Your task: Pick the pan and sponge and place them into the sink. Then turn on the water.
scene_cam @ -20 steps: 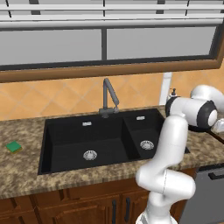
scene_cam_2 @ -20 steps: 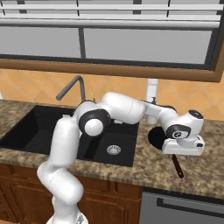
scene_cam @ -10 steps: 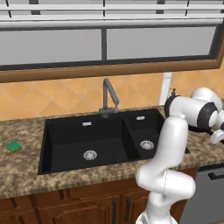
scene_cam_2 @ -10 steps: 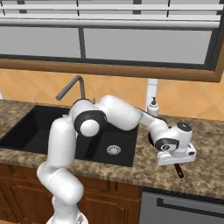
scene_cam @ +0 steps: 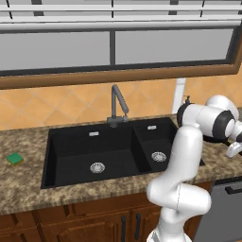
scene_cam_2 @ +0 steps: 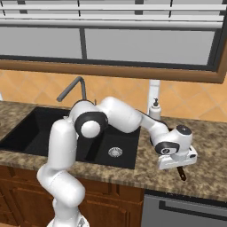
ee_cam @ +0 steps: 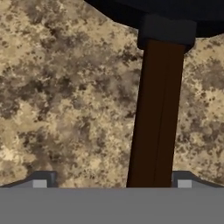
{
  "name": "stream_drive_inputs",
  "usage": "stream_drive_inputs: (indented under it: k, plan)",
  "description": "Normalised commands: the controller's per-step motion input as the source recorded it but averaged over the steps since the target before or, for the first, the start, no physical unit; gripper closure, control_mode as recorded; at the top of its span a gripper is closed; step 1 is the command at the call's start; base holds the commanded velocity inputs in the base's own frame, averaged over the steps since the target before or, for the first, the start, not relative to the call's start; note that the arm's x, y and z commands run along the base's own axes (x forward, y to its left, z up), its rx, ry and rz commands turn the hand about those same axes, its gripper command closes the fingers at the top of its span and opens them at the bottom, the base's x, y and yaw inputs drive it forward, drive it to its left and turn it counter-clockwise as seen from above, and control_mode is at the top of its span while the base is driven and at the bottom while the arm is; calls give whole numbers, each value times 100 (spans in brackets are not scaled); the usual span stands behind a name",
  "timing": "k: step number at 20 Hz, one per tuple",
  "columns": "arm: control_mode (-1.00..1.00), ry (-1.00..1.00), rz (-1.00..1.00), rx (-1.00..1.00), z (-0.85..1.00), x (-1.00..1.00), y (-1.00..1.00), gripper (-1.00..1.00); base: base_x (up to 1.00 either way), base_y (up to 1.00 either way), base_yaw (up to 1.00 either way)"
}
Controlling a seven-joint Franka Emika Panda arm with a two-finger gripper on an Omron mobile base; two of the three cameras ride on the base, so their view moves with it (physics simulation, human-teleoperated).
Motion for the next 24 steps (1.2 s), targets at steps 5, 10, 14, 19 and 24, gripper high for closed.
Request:
stream_drive_inputs:
  k: [5, 10, 14, 19, 24]
  plan:
    - [-100, 1, 0, 8, 0, 0, -2, -100, 0, 0, 0]
    - [-100, 0, 0, 1, -4, 0, 0, -100, 0, 0, 0]
    - [-100, 0, 0, 0, -4, 0, 0, 100, 0, 0, 0]
    - [-100, 0, 0, 0, 0, -2, 0, 100, 0, 0, 0]
    - [-100, 0, 0, 0, 0, -18, 0, 100, 0, 0, 0]
